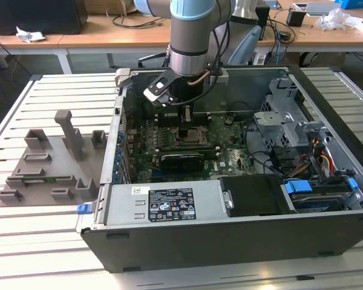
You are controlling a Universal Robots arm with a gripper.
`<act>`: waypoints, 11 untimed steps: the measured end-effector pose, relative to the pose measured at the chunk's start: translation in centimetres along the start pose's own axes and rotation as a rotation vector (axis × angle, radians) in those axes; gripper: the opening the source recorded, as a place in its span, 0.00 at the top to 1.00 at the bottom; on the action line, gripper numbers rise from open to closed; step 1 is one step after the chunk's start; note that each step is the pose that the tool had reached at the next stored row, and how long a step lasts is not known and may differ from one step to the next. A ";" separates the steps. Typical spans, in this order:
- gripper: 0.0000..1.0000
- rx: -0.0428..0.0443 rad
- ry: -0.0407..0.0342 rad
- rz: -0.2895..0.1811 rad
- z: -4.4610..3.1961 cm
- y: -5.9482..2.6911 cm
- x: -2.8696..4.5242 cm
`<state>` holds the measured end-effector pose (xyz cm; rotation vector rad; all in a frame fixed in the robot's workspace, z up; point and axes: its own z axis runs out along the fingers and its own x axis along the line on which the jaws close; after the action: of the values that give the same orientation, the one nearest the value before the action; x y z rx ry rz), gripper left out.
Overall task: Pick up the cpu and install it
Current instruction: 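Close the cpu cover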
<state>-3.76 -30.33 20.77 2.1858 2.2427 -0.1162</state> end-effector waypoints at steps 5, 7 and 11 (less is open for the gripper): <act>0.89 -0.0001 0.0002 0.000 0.23 -0.45 0.03; 0.89 0.0001 -0.0003 0.000 0.25 -0.43 0.02; 0.89 -0.0001 0.0003 0.000 0.11 0.45 0.00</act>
<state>-3.31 -30.32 20.64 2.1860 2.2428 -0.1157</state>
